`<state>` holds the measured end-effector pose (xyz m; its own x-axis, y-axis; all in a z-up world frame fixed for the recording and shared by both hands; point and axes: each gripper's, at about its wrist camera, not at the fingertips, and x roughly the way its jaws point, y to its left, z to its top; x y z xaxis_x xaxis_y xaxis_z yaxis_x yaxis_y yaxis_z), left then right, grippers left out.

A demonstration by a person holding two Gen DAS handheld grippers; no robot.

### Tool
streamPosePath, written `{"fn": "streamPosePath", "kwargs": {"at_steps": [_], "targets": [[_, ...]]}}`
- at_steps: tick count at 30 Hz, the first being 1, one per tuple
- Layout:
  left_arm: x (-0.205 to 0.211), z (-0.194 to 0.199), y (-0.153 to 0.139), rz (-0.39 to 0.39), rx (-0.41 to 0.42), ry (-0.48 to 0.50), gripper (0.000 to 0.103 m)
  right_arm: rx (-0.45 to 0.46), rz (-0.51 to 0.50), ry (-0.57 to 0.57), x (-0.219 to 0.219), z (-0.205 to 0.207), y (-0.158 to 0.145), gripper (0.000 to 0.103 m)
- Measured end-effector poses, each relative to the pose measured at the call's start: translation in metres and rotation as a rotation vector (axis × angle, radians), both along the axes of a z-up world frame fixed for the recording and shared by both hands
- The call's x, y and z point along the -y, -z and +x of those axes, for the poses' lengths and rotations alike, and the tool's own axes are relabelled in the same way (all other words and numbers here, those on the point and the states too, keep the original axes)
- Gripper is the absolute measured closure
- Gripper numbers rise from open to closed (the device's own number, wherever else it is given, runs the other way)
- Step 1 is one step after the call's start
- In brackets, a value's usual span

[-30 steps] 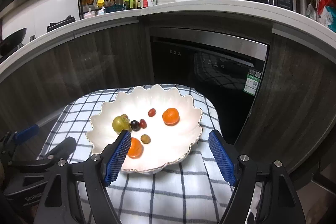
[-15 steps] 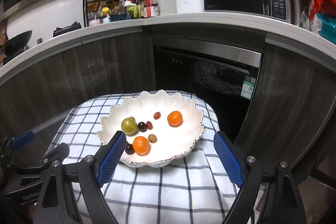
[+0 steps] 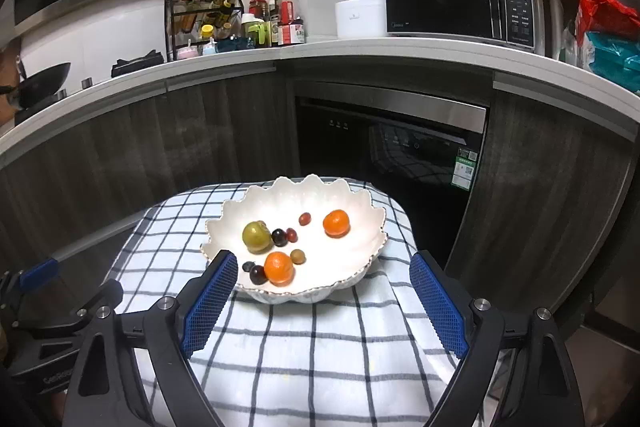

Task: Organize fruits

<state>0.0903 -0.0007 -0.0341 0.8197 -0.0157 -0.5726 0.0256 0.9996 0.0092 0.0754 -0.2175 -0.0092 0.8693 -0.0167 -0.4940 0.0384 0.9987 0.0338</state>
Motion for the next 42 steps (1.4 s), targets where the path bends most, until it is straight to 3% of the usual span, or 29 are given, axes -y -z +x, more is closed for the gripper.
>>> {"fn": "streamPosePath", "kwargs": {"at_steps": [16, 42], "targets": [[-0.011, -0.027, -0.003, -0.003, 0.040, -0.035, 0.000, -0.002, 0.013, 0.030, 0.005, -0.026, 0.006, 0.014], [-0.014, -0.031, -0.003, -0.001, 0.039, -0.034, 0.000, 0.003, 0.008, 0.030, 0.003, -0.029, 0.005, 0.014]]}}
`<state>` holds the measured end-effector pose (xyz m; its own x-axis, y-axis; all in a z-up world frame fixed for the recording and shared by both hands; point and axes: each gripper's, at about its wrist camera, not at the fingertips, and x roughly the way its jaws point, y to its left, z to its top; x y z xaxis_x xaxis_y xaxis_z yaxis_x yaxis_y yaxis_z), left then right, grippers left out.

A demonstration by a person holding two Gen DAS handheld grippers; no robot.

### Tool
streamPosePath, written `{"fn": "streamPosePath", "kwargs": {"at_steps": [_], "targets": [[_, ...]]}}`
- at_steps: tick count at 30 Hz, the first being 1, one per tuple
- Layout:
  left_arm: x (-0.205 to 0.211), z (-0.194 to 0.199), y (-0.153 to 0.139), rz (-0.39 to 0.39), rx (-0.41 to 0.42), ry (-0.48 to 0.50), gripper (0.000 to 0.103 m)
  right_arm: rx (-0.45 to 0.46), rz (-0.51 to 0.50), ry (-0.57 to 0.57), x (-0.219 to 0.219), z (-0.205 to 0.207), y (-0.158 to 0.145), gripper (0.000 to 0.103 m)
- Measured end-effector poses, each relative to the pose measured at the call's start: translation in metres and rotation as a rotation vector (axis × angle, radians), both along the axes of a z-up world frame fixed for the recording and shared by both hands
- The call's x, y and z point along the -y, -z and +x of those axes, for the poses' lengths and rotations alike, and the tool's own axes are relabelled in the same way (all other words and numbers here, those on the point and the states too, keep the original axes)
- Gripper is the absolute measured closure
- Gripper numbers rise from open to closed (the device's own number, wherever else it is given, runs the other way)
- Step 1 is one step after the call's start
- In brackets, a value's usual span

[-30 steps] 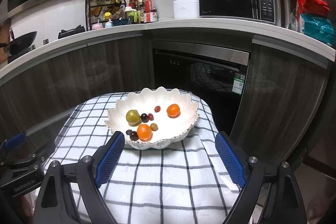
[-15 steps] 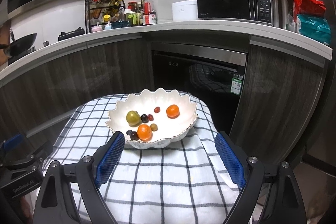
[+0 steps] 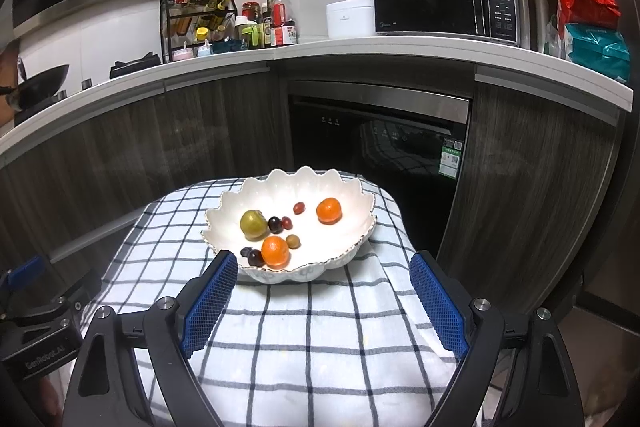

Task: Organize fruits

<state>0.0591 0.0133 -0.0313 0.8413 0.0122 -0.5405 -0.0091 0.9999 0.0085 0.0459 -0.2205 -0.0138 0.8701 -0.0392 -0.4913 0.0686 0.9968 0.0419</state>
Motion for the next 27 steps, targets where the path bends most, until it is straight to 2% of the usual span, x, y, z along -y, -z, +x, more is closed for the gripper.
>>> {"fn": "streamPosePath", "kwargs": {"at_steps": [27], "targets": [[0.0002, 0.0006, 0.0054, -0.005, -0.013, 0.000, 0.000, -0.013, 0.003, 0.000, 0.0001, 0.0018, 0.0052, 0.014]]}}
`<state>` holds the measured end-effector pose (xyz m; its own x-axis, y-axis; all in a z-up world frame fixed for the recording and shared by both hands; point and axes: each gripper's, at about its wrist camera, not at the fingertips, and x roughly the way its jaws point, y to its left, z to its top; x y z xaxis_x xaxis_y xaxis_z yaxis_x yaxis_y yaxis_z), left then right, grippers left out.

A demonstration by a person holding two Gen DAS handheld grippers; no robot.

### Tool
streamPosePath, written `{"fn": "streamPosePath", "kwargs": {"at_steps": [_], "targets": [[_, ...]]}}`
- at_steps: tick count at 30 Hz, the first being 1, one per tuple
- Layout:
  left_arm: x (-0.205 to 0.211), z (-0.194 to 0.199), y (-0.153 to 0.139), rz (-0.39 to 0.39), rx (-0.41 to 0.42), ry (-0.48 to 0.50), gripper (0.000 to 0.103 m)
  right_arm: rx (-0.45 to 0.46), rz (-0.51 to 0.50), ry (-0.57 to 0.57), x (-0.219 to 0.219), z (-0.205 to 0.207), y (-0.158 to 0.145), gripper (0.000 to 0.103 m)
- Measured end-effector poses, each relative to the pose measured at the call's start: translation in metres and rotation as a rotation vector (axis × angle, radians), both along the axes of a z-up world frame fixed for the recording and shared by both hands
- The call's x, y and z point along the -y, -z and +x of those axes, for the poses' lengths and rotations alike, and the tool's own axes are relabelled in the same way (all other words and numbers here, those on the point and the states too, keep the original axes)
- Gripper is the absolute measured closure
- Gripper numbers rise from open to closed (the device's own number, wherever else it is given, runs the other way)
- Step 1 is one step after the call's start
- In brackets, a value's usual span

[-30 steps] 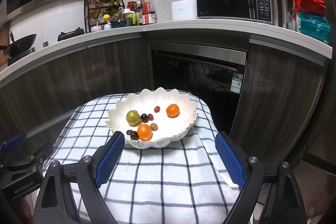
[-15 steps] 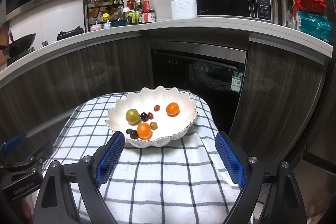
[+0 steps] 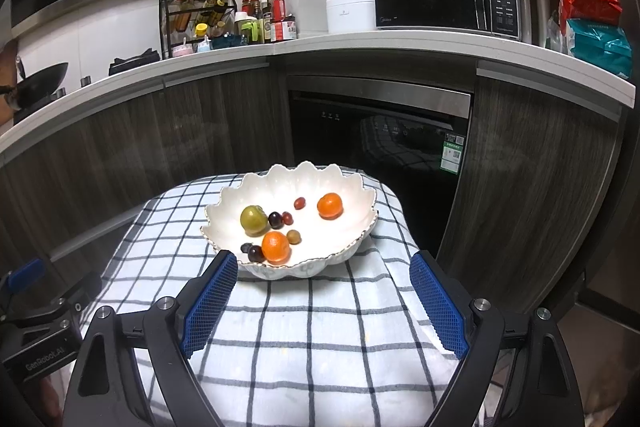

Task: Organize fruits

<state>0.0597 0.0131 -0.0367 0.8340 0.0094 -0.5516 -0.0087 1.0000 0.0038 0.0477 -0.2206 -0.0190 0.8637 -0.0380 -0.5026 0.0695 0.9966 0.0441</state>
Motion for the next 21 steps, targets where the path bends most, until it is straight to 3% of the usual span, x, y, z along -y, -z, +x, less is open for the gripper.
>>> {"fn": "streamPosePath", "kwargs": {"at_steps": [21], "targets": [[0.0005, -0.0016, -0.0038, -0.015, 0.013, 0.001, 0.000, 0.000, 0.001, 0.000, -0.0013, 0.0001, 0.0001, 0.014]]}}
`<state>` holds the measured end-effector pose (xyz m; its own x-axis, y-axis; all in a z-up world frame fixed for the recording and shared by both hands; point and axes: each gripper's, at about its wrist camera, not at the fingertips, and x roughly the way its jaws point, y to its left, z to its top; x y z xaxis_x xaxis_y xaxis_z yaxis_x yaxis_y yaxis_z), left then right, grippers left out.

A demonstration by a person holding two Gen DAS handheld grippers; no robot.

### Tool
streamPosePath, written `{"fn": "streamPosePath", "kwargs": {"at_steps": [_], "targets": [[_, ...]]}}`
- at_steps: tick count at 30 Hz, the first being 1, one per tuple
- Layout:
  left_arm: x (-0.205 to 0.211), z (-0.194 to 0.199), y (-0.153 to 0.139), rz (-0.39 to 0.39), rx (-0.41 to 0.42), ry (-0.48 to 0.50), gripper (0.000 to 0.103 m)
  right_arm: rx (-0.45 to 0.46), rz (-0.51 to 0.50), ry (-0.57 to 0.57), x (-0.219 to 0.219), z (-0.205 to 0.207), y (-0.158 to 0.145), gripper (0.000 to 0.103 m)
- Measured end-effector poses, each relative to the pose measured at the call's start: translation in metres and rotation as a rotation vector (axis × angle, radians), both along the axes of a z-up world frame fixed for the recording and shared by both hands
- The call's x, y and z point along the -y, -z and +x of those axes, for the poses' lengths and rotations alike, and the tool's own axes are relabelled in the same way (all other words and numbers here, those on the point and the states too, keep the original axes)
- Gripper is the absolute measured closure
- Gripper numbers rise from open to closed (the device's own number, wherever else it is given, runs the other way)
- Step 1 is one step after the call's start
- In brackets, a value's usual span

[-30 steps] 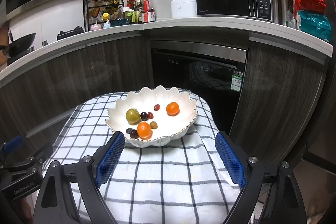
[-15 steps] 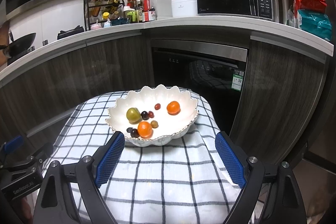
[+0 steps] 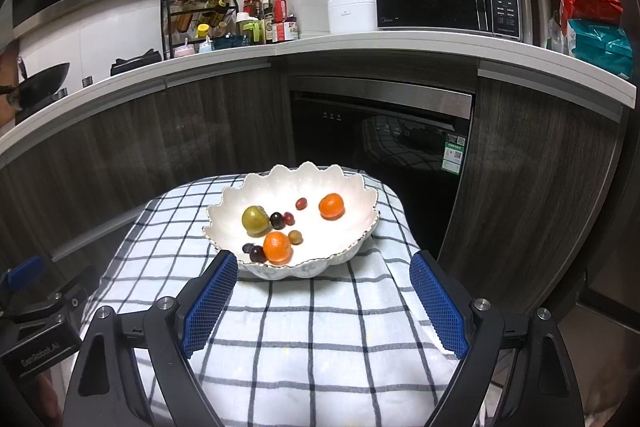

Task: Organize fruits

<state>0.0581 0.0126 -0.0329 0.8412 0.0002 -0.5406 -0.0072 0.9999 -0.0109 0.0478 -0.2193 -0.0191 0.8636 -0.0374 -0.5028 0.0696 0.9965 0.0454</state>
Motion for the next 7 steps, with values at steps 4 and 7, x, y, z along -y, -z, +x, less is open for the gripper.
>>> {"fn": "streamPosePath", "kwargs": {"at_steps": [4, 7], "targets": [[-0.0001, 0.0002, 0.0001, 0.000, 0.001, 0.001, 0.000, 0.000, -0.001, 0.003, -0.0004, -0.0003, 0.0003, 0.014], [-0.0001, 0.0014, 0.0005, 0.000, -0.002, 0.004, 0.000, -0.001, 0.000, 0.000, -0.0001, 0.0001, 0.0006, 0.014]]}}
